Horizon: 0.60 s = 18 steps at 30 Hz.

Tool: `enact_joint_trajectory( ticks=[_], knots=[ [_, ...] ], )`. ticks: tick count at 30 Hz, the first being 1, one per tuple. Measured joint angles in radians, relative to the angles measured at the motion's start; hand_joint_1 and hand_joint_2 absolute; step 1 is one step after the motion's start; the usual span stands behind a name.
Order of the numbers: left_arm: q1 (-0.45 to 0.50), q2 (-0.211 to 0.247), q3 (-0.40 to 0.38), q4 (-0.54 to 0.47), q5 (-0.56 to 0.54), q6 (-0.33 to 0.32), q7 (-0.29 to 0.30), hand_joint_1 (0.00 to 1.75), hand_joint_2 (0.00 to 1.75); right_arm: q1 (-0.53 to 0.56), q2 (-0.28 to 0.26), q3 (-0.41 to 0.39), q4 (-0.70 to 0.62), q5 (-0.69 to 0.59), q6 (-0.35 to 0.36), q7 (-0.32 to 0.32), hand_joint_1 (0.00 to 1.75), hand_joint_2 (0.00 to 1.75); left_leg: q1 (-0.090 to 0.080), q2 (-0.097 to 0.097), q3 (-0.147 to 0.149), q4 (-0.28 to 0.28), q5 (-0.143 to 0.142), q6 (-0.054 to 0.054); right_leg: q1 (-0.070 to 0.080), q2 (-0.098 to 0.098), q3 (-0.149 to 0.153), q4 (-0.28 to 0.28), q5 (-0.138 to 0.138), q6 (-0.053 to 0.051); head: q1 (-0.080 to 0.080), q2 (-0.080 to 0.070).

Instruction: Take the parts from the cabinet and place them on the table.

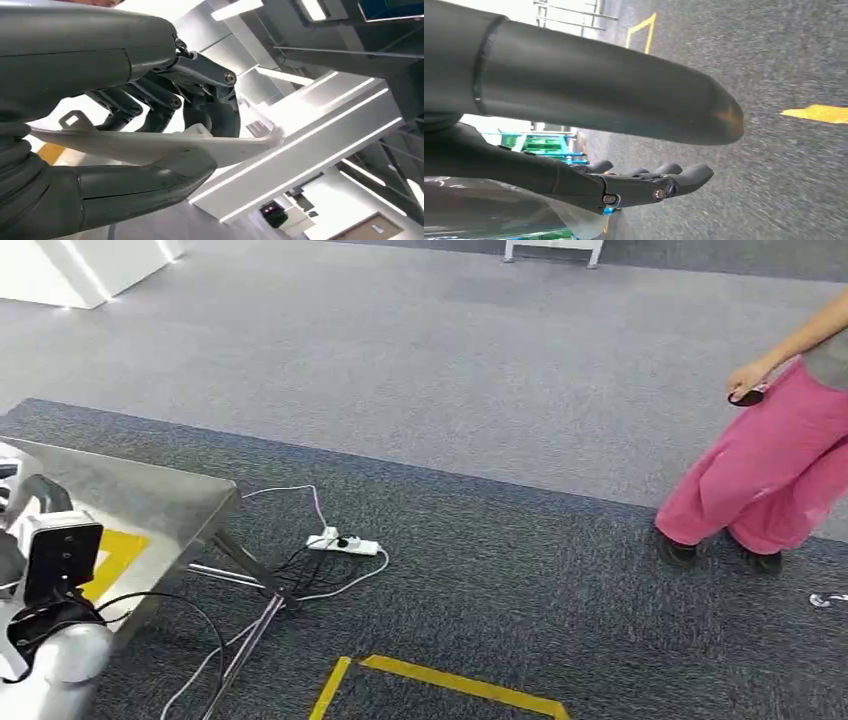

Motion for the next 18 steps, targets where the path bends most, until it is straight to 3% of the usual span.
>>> enact_joint_trajectory(
  ticks=[1, 4, 5, 6, 7, 9, 10, 11, 12, 13, 14, 15, 16, 18],
  knots=[
    [-0.006, 0.001, -0.003, 0.002, 0.002, 0.000, 0.000, 1.75, 1.75, 0.001, 0.000, 0.000, 0.000, 0.000, -0.003, -0.003, 0.00, 0.00, -0.010, 0.016, 0.011, -0.023, -0.015, 0.003, 0.008, -0.004, -0.003, 0.005, -0.004, 0.006, 0.000, 0.000],
    [-0.011, 0.003, -0.011, 0.006, 0.010, 0.000, 0.002, 1.75, 1.75, 0.000, 0.000, -0.003, 0.000, -0.002, -0.013, -0.007, 0.00, 0.00, -0.014, -0.002, 0.003, -0.021, -0.016, 0.017, 0.004, -0.020, -0.002, -0.002, -0.002, 0.021, 0.001, 0.000],
    [-0.014, 0.003, -0.014, 0.006, 0.010, 0.000, 0.002, 1.75, 1.75, -0.001, 0.000, -0.004, 0.000, -0.004, -0.014, -0.009, 0.00, 0.00, -0.010, -0.009, 0.007, -0.032, -0.010, 0.027, 0.006, -0.026, 0.002, -0.002, -0.005, 0.030, 0.002, 0.000],
    [-0.017, 0.003, -0.016, 0.006, 0.011, 0.000, 0.002, 1.75, 1.75, -0.001, 0.000, -0.007, 0.000, -0.004, -0.019, -0.009, 0.00, 0.00, -0.006, -0.010, 0.012, -0.038, -0.005, 0.033, 0.002, -0.006, -0.011, 0.012, -0.018, 0.034, 0.003, 0.000],
    [-0.025, 0.003, -0.018, 0.007, 0.011, 0.000, 0.002, 1.75, 1.75, -0.002, 0.000, -0.008, 0.000, -0.004, -0.023, -0.010, 0.00, 0.00, -0.004, -0.013, 0.011, -0.039, -0.005, 0.041, 0.003, 0.014, -0.031, 0.054, -0.044, 0.036, 0.004, 0.000],
    [-0.029, 0.003, -0.021, 0.011, 0.011, 0.000, 0.002, 1.75, 1.75, 0.000, 0.000, -0.010, 0.000, -0.006, -0.025, -0.011, 0.00, 0.00, -0.005, -0.022, 0.010, -0.039, -0.006, 0.046, 0.000, 0.027, -0.117, 0.227, -0.120, 0.041, 0.007, 0.000],
    [-0.030, 0.003, -0.023, 0.014, 0.011, 0.000, 0.002, 1.75, 1.75, 0.003, 0.000, -0.011, 0.000, -0.006, -0.028, -0.013, 0.00, 0.00, -0.007, -0.027, 0.010, -0.038, -0.006, 0.046, -0.001, 0.027, -0.158, 0.302, -0.142, 0.044, 0.008, 0.000],
    [-0.030, 0.003, -0.023, 0.017, 0.011, 0.000, 0.002, 1.75, 1.75, 0.004, 0.000, -0.013, 0.000, -0.006, -0.031, -0.014, 0.00, 0.00, -0.007, -0.033, 0.011, -0.038, -0.006, 0.046, -0.001, 0.027, -0.179, 0.330, -0.138, 0.044, 0.007, 0.000],
    [-0.031, 0.002, -0.023, 0.020, 0.011, 0.000, 0.002, 1.75, 1.75, 0.005, 0.000, -0.017, 0.000, -0.006, -0.033, -0.015, 0.00, 0.00, -0.006, -0.039, 0.012, -0.038, -0.007, 0.046, -0.001, 0.027, -0.174, 0.306, -0.111, 0.044, 0.008, 0.000],
    [-0.031, 0.002, -0.023, 0.023, 0.012, 0.000, 0.002, 1.75, 1.75, 0.005, 0.000, -0.019, 0.000, -0.006, -0.033, -0.016, 0.00, 0.00, -0.006, -0.046, 0.013, -0.037, -0.007, 0.044, -0.002, 0.027, -0.148, 0.242, -0.067, 0.044, 0.008, 0.000],
    [-0.032, 0.002, -0.023, 0.024, 0.012, 0.000, 0.002, 1.75, 1.75, 0.004, 0.000, -0.020, 0.000, -0.006, -0.033, -0.016, 0.00, 0.00, -0.004, -0.053, 0.016, -0.036, -0.010, 0.041, -0.004, 0.030, -0.099, 0.137, -0.013, 0.043, 0.008, 0.000],
    [-0.033, 0.002, -0.023, 0.025, 0.012, 0.000, 0.002, 1.75, 1.75, 0.004, 0.000, -0.022, 0.000, -0.006, -0.033, -0.016, 0.00, 0.00, -0.003, -0.057, 0.017, -0.034, -0.013, 0.036, -0.006, 0.043, -0.056, 0.048, 0.024, 0.043, 0.008, 0.000],
    [-0.035, 0.002, -0.023, 0.026, 0.012, 0.000, 0.002, 1.75, 1.75, 0.003, 0.000, -0.023, 0.000, -0.006, -0.033, -0.018, 0.00, 0.00, -0.009, -0.062, 0.013, -0.028, -0.017, 0.029, -0.006, 0.065, -0.034, 0.011, 0.010, 0.043, 0.010, 0.000],
    [-0.039, 0.002, -0.024, 0.028, 0.011, 0.000, 0.001, 1.75, 1.75, 0.003, 0.000, -0.025, 0.000, -0.006, -0.034, -0.018, 0.00, 0.00, -0.007, -0.071, 0.008, -0.027, -0.013, 0.019, -0.004, 0.057, -0.029, 0.009, 0.013, 0.031, 0.010, 0.000]
  ],
)
